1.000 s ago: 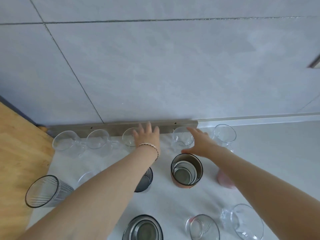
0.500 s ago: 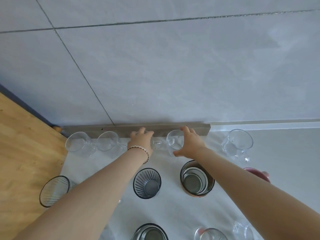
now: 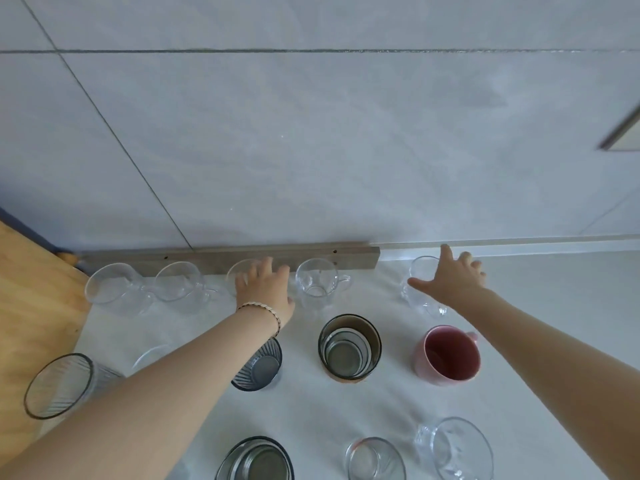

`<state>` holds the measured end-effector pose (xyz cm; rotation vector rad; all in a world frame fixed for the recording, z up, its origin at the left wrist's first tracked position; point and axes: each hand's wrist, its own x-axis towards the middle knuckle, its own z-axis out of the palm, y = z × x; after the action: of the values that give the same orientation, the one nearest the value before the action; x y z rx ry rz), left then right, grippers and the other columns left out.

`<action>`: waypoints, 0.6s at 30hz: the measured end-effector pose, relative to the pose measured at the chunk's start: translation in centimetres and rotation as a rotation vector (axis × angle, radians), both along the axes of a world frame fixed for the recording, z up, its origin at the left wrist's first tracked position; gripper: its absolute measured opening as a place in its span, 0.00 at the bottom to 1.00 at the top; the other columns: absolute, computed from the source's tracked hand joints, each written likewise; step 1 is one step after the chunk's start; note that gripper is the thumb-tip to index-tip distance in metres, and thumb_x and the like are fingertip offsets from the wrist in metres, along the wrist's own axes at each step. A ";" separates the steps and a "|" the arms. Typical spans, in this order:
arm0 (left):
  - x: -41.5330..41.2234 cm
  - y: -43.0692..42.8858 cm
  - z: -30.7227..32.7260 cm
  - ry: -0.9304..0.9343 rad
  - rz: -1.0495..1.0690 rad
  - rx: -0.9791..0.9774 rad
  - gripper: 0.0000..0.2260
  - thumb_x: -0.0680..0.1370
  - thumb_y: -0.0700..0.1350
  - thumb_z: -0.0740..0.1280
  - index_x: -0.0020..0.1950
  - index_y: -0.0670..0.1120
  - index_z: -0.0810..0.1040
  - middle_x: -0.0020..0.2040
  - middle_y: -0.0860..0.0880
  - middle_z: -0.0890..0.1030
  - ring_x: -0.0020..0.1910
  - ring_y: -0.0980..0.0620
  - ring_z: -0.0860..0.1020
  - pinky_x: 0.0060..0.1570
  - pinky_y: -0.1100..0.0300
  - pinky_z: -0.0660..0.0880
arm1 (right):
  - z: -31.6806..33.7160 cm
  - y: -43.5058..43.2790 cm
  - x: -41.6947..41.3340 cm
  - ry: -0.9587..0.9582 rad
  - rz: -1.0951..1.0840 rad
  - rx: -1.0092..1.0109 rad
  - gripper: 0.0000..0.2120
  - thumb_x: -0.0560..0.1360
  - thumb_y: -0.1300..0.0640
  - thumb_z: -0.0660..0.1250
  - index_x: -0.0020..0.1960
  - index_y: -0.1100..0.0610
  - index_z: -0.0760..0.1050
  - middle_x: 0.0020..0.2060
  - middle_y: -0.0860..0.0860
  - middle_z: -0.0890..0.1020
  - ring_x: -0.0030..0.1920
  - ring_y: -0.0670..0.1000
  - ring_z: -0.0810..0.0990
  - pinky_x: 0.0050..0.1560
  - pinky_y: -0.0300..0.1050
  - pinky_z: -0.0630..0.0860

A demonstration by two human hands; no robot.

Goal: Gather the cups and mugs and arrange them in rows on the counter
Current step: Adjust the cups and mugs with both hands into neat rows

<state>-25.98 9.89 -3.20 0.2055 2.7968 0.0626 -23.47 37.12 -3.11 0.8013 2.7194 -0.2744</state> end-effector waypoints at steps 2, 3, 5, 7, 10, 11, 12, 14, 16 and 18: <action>0.7 0.2 0.1 0.011 -0.031 0.007 0.21 0.77 0.45 0.61 0.70 0.49 0.64 0.74 0.46 0.59 0.74 0.44 0.58 0.71 0.47 0.58 | -0.5 0.3 0.2 -0.009 -0.080 -0.160 0.41 0.70 0.39 0.69 0.72 0.60 0.57 0.65 0.61 0.69 0.65 0.62 0.71 0.61 0.51 0.70; 1.0 0.2 0.2 0.017 -0.049 -0.001 0.20 0.77 0.45 0.60 0.69 0.49 0.65 0.72 0.46 0.63 0.72 0.45 0.61 0.70 0.49 0.60 | -0.6 0.1 0.3 0.006 -0.086 -0.206 0.40 0.70 0.41 0.70 0.71 0.61 0.58 0.64 0.61 0.70 0.64 0.61 0.72 0.60 0.50 0.71; 1.5 0.1 0.5 0.004 -0.085 -0.039 0.18 0.77 0.45 0.59 0.67 0.48 0.68 0.68 0.46 0.70 0.67 0.45 0.68 0.64 0.50 0.67 | -0.8 -0.5 0.3 0.046 -0.039 -0.222 0.38 0.68 0.46 0.72 0.70 0.60 0.60 0.63 0.59 0.70 0.62 0.60 0.74 0.58 0.49 0.72; 2.0 -0.1 1.0 -0.015 -0.104 -0.069 0.15 0.77 0.44 0.58 0.64 0.47 0.71 0.63 0.47 0.75 0.63 0.45 0.73 0.60 0.51 0.71 | -0.8 -1.5 0.1 0.051 0.062 -0.245 0.39 0.65 0.49 0.74 0.70 0.56 0.60 0.62 0.58 0.68 0.62 0.60 0.73 0.58 0.49 0.73; 2.8 -0.7 1.6 -0.013 -0.082 -0.064 0.14 0.77 0.43 0.58 0.61 0.46 0.74 0.60 0.47 0.77 0.58 0.45 0.77 0.57 0.52 0.73 | -0.9 -3.0 -0.6 0.027 0.228 -0.315 0.42 0.65 0.53 0.74 0.73 0.52 0.58 0.64 0.55 0.63 0.60 0.58 0.74 0.58 0.47 0.75; 3.1 -1.0 1.7 -0.022 -0.064 -0.055 0.14 0.77 0.43 0.57 0.61 0.46 0.75 0.60 0.46 0.77 0.58 0.44 0.77 0.57 0.53 0.72 | -1.0 -3.5 -0.9 0.025 0.278 -0.338 0.43 0.65 0.55 0.74 0.74 0.52 0.57 0.64 0.55 0.63 0.60 0.57 0.74 0.58 0.46 0.75; 3.3 -1.2 1.8 -0.033 -0.044 -0.049 0.14 0.77 0.43 0.57 0.61 0.46 0.75 0.60 0.47 0.77 0.58 0.44 0.77 0.57 0.53 0.72 | -1.0 -4.0 -1.2 0.022 0.318 -0.351 0.42 0.65 0.57 0.73 0.74 0.51 0.57 0.64 0.55 0.62 0.60 0.57 0.74 0.58 0.46 0.75; 3.8 -1.8 2.1 -0.059 -0.008 -0.045 0.15 0.78 0.43 0.57 0.63 0.47 0.74 0.62 0.47 0.76 0.60 0.44 0.76 0.59 0.54 0.70 | -1.1 -4.7 -1.6 0.021 0.361 -0.339 0.39 0.65 0.58 0.73 0.72 0.51 0.59 0.65 0.55 0.62 0.62 0.58 0.72 0.58 0.47 0.75; 4.1 -2.4 2.1 -0.067 0.013 -0.043 0.15 0.78 0.44 0.57 0.63 0.48 0.73 0.64 0.47 0.76 0.62 0.45 0.75 0.60 0.54 0.70 | -1.3 -4.9 -1.8 0.026 0.374 -0.312 0.38 0.65 0.57 0.73 0.72 0.52 0.60 0.65 0.55 0.63 0.62 0.59 0.72 0.59 0.49 0.75; 4.5 -2.9 2.2 -0.056 0.031 -0.039 0.15 0.78 0.44 0.57 0.63 0.48 0.73 0.64 0.47 0.75 0.62 0.45 0.75 0.60 0.54 0.70 | -1.4 -4.8 -1.9 0.042 0.391 -0.317 0.38 0.65 0.57 0.73 0.72 0.52 0.61 0.65 0.55 0.64 0.62 0.59 0.72 0.59 0.49 0.75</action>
<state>-21.52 6.99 -1.04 0.1494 2.7434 0.0213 -25.41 32.35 -4.53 0.1746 2.6971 -0.6141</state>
